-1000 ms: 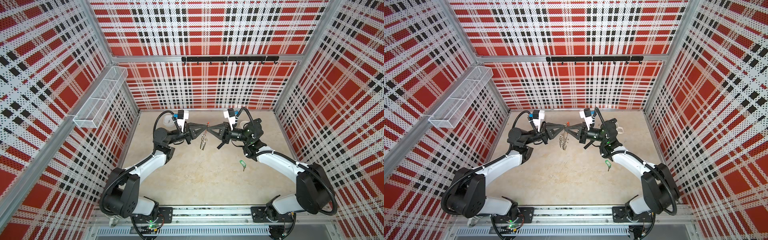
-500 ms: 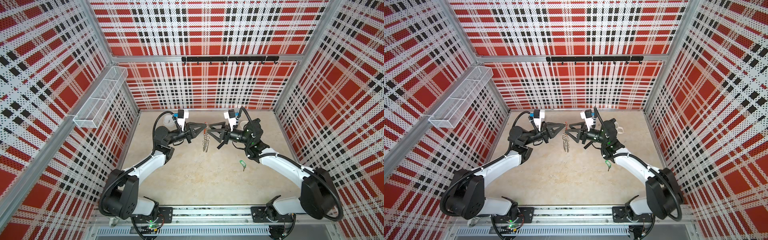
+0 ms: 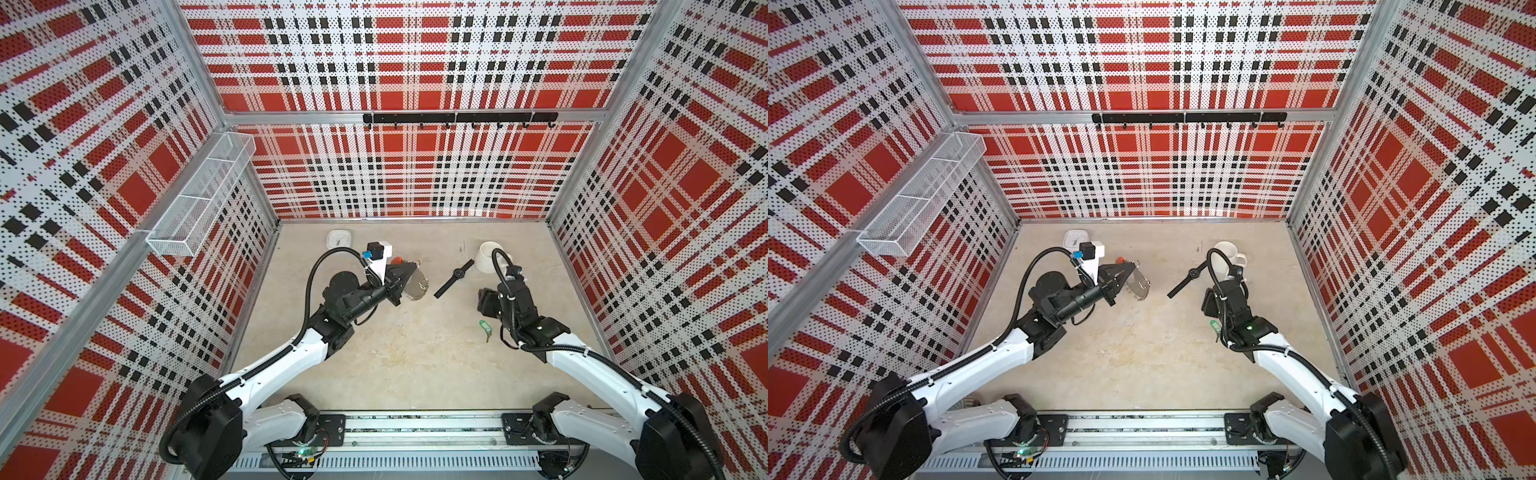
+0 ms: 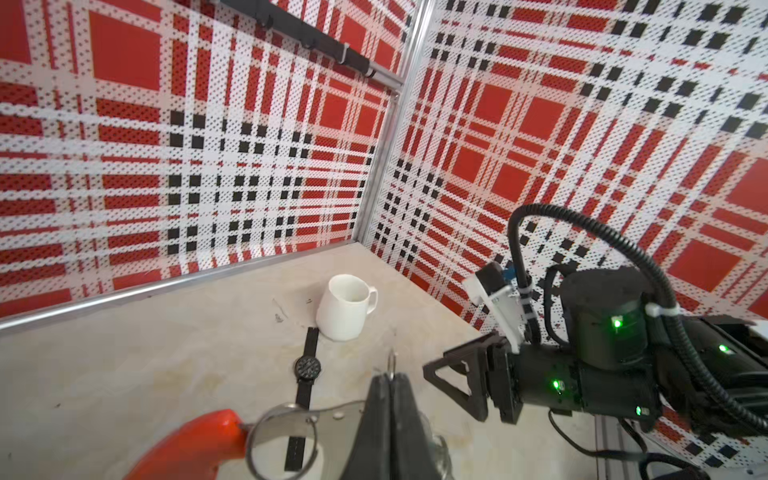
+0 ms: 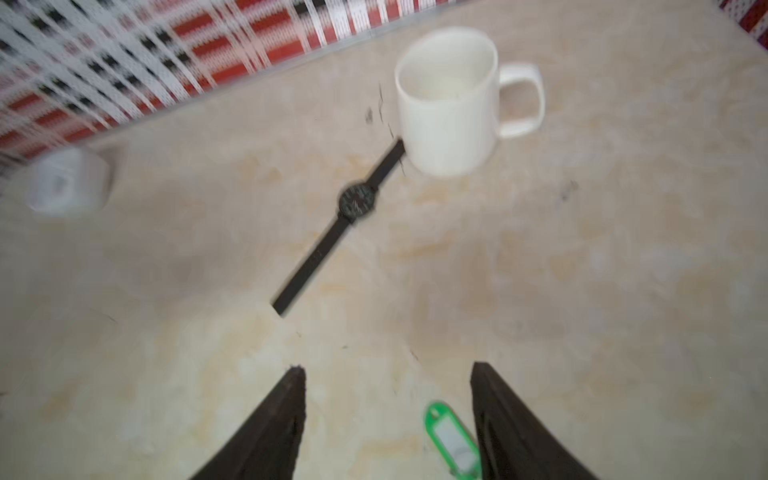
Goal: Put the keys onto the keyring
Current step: 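Release the plate with the right gripper and move it over the green-tagged key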
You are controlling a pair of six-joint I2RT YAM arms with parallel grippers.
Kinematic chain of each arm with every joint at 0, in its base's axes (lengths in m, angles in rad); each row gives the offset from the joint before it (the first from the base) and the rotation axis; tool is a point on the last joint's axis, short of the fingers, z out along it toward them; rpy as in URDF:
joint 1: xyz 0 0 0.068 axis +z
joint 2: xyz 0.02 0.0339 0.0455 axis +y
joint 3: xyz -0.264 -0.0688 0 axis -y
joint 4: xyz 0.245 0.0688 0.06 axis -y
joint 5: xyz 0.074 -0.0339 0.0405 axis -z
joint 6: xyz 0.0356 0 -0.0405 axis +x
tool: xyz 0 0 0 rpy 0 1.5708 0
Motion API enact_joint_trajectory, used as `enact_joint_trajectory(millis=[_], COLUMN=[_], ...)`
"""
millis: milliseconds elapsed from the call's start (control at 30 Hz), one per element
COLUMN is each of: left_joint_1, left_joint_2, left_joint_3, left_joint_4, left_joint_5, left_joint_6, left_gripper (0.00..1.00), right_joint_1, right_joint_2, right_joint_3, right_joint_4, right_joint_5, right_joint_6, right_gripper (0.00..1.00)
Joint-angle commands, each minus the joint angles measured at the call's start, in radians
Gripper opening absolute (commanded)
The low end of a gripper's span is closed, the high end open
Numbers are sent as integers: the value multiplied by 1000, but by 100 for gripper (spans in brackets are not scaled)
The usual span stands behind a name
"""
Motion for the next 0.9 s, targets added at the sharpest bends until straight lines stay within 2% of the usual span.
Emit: enact_joint_trajectory(millis=[0,100,167,467,867], left_joint_1=[-45,-75,-79,-77,-64], left_joint_2=[-25,-6,11,44,75], left_joint_3=[-22,-27,-27,-16,-8], left_joint_4=[5,8,10,20,20], left_joint_5=[-147,-151,-145,-103,-72], left_joint_6=[21,34,29,35,30], left_gripper=[0,0,0,0,0], right_joint_1=[-4,-8,-15,-59,-62], right_joint_2=[44,88,107,180,262], right_joint_3=[-14,-10,-11,-35,-36], right_joint_4=[-126,-164,-172,-100,-64], right_joint_5=[-32,-43,-47,-153,-125], right_joint_6=[117,144,171,206,230], right_gripper=[55,43,40,43,37])
